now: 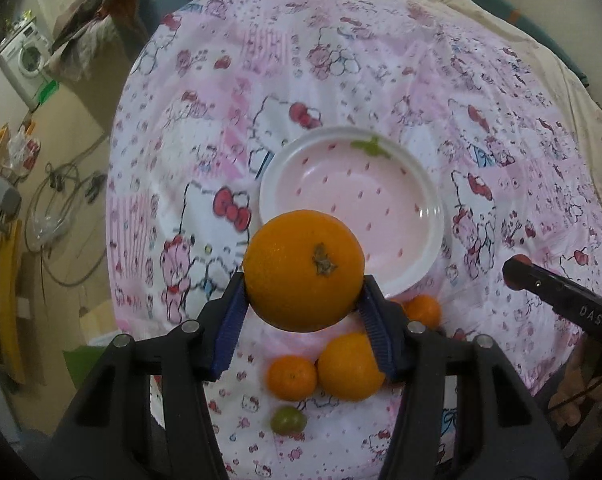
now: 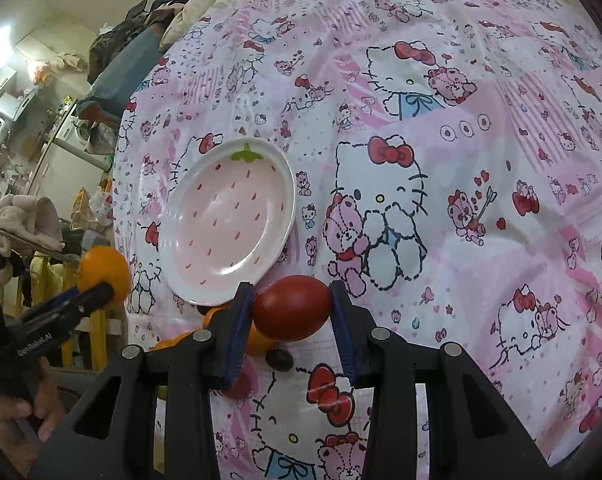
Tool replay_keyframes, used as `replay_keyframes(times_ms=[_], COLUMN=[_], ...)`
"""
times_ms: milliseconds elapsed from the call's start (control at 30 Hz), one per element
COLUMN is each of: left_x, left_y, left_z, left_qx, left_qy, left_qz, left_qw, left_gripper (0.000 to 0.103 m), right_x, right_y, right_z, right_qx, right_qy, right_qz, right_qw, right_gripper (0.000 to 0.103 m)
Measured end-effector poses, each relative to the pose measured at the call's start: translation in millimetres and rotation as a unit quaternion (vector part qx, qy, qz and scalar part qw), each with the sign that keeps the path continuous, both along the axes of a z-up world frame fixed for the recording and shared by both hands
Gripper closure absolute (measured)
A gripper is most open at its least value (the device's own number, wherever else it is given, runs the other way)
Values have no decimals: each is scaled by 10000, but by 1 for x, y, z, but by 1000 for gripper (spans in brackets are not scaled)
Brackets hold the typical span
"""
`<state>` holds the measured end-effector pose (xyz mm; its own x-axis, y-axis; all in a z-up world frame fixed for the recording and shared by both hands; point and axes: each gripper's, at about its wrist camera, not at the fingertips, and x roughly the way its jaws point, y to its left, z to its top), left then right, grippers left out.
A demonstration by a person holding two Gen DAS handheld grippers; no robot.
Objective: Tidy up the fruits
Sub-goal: 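Place the orange on the plate with the left tool while the right tool carries the tomato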
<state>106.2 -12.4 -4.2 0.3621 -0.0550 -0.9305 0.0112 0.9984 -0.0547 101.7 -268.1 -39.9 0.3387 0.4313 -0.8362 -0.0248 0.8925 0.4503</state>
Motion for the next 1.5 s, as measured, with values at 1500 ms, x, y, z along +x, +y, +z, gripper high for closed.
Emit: replay_keyframes(times_ms=[1500], left_x=[104], left_y=[-8], left_z=[-70], left_qx=[-424], left_qy=[264], left_qz=[-192], left_qw=[9986], left_gripper=[17], right_x=[132], right_y=[43], right_z=[-21], right_qx=[96], right_qy=[47], right_qz=[719], right_qw=[9974], right_gripper=[63])
